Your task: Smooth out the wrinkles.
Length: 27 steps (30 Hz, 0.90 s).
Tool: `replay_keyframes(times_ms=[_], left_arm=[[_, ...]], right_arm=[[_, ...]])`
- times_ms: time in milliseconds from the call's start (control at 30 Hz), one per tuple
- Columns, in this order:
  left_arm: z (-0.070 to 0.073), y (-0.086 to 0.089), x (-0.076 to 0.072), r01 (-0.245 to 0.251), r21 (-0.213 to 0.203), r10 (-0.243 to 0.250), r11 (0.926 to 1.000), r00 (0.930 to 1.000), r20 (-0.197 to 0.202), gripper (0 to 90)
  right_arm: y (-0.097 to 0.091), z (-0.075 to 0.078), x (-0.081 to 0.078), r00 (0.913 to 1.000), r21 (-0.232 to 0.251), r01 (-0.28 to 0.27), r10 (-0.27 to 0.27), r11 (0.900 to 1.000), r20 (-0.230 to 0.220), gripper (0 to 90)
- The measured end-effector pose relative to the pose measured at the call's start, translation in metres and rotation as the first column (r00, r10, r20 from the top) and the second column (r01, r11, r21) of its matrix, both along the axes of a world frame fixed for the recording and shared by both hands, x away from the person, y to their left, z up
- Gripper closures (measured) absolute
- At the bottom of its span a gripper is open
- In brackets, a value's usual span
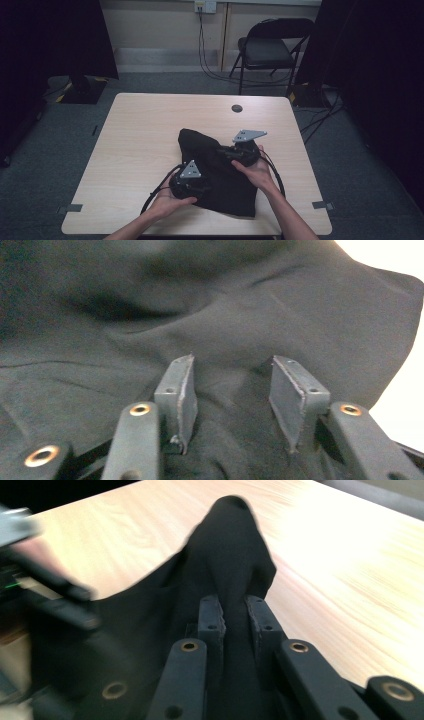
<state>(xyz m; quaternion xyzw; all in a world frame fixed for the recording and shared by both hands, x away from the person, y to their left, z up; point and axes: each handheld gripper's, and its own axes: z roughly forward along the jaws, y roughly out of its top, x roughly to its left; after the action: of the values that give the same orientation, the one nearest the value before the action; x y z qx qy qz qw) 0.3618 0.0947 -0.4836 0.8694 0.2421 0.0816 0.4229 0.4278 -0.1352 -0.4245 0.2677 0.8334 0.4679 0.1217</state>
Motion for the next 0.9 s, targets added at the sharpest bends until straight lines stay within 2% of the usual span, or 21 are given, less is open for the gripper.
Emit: replay_keyframes(times_ms=[100, 200, 267, 400, 467, 500, 567, 633, 700, 767, 833, 900], left_arm=[[-0.001, 0.000, -0.001, -0.012, -0.008, 0.012, 0.9999, 0.9999, 0.006, 55.8], [-0.001, -0.001, -0.003, -0.031, -0.005, 0.031, 0.9995, 0.9995, 0.012, 56.0], [-0.001, -0.002, -0.004, -0.033, -0.002, 0.033, 0.9995, 0.9993, 0.019, 56.1], [-0.002, 0.000, -0.004, -0.029, -0.013, 0.029, 0.9995, 0.9992, 0.029, 56.5], [-0.001, 0.002, -0.007, -0.011, -0.009, 0.011, 0.9999, 0.9994, 0.034, 56.6], [0.000, 0.003, -0.007, -0.003, -0.009, 0.003, 1.0000, 0.9997, 0.024, 56.5], [0.004, 0.008, -0.008, -0.006, -0.022, 0.006, 0.9997, 1.0000, -0.005, 56.5], [0.011, 0.013, -0.013, 0.003, -0.001, -0.003, 1.0000, 1.0000, 0.003, 56.6], [0.017, 0.022, -0.017, -0.001, -0.009, 0.001, 1.0000, 1.0000, -0.010, 56.8], [0.023, 0.033, -0.019, -0.011, -0.042, 0.010, 0.9990, 0.9995, -0.031, 57.8], [0.029, 0.042, -0.022, -0.008, -0.052, 0.007, 0.9986, 0.9998, -0.020, 58.0], [0.037, 0.048, -0.026, 0.003, -0.098, -0.003, 0.9952, 1.0000, 0.002, 60.0]], right_arm=[[0.001, 0.003, -0.019, 0.9989, -0.004, -0.043, 0.043, 0.9991, 0.017, 79.1], [0.000, 0.002, -0.035, 0.9972, 0.005, -0.074, 0.074, 0.9973, 0.012, 79.2], [0.001, -0.003, -0.047, 0.9960, 0.011, -0.089, 0.089, 0.9960, -0.006, 79.2], [0.004, -0.017, -0.068, 0.9922, -0.017, -0.119, 0.119, 0.9927, -0.039, 79.1], [0.004, -0.024, -0.074, 0.9905, -0.020, -0.126, 0.125, 0.9918, -0.058, 78.9], [0.001, -0.028, -0.076, 0.9894, -0.001, -0.121, 0.120, 0.9927, -0.081, 78.7], [-0.002, -0.033, -0.077, 0.9899, 0.004, -0.105, 0.105, 0.9944, -0.095, 78.6], [-0.001, -0.038, -0.079, 0.9883, -0.016, -0.113, 0.110, 0.9935, -0.105, 78.4], [-0.002, -0.042, -0.079, 0.9868, -0.004, -0.104, 0.102, 0.9946, -0.125, 78.4], [0.000, -0.047, -0.081, 0.9865, -0.017, -0.104, 0.101, 0.9944, -0.129, 78.3], [0.001, -0.050, -0.083, 0.9879, -0.022, -0.099, 0.096, 0.9948, -0.122, 78.3], [0.001, -0.052, -0.082, 0.9885, -0.025, -0.095, 0.092, 0.9951, -0.121, 78.3]])
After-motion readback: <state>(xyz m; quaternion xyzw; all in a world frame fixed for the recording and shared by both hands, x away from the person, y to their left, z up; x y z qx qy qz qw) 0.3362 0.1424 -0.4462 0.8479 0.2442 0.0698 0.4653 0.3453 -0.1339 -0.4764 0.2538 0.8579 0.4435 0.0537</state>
